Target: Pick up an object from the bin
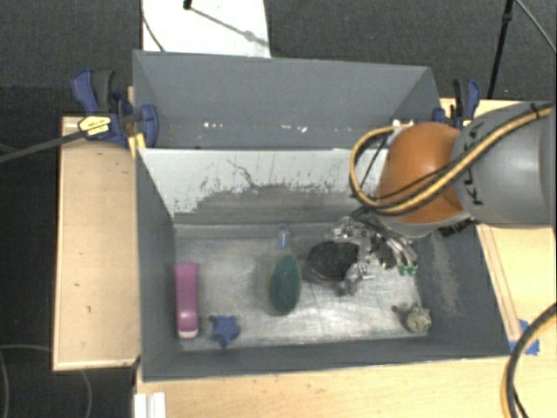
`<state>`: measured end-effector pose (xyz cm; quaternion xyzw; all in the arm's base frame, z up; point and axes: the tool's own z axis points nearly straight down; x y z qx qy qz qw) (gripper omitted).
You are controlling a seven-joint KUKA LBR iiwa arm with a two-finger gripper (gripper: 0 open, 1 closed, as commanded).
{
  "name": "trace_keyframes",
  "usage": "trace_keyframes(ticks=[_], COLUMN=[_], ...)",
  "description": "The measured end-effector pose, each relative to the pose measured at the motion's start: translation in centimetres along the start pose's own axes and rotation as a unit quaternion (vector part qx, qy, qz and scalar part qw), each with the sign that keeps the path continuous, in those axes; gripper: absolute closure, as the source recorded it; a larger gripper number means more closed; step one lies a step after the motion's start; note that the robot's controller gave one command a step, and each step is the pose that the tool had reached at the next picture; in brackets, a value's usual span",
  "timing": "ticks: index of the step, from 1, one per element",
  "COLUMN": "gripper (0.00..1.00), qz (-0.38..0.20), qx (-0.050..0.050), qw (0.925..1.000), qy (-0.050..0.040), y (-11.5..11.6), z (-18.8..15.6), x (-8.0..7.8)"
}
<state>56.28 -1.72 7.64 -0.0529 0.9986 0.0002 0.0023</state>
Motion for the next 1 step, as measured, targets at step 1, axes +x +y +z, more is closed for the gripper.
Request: trace_keyframes(ticks=[1], gripper=[1.00], qz=[-0.139], qx=[0.001], qw=[0.9903], qy=[-0.0020], y=[1.34], z=[-12.72], x=[0.44])
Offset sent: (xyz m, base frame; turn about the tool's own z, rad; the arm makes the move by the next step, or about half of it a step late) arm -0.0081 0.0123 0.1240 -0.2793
